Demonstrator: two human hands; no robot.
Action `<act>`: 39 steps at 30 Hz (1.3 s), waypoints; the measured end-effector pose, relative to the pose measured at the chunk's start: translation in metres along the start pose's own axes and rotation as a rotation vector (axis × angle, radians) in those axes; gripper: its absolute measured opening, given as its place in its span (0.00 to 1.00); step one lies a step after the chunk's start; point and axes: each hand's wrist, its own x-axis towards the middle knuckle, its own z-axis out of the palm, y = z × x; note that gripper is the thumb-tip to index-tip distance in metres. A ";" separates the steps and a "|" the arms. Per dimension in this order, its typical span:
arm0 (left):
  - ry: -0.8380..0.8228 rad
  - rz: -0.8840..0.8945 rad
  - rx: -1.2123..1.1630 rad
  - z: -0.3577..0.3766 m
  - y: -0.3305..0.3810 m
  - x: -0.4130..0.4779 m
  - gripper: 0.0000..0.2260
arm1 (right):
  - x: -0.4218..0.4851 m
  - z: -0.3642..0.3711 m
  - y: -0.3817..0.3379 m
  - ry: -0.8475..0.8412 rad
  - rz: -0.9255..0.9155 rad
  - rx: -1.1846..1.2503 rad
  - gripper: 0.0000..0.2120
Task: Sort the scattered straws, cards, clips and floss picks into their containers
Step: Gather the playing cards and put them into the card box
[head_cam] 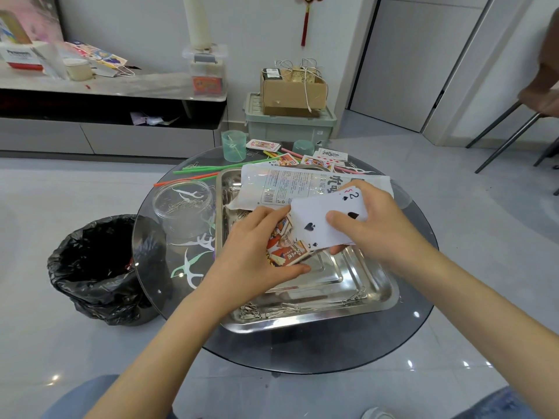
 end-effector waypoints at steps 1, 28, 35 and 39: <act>0.005 -0.002 0.008 -0.001 -0.001 0.000 0.39 | 0.001 -0.002 -0.001 -0.044 0.018 -0.019 0.07; 0.014 0.015 -0.015 0.002 -0.003 0.003 0.32 | -0.002 0.027 0.005 0.221 -0.175 0.036 0.03; -0.065 -0.072 -0.095 0.002 -0.005 0.004 0.41 | 0.019 0.010 0.000 0.015 -0.243 -0.124 0.09; -0.064 -0.034 -0.106 0.001 -0.001 0.004 0.34 | 0.025 0.005 -0.003 -0.081 -0.226 -0.226 0.10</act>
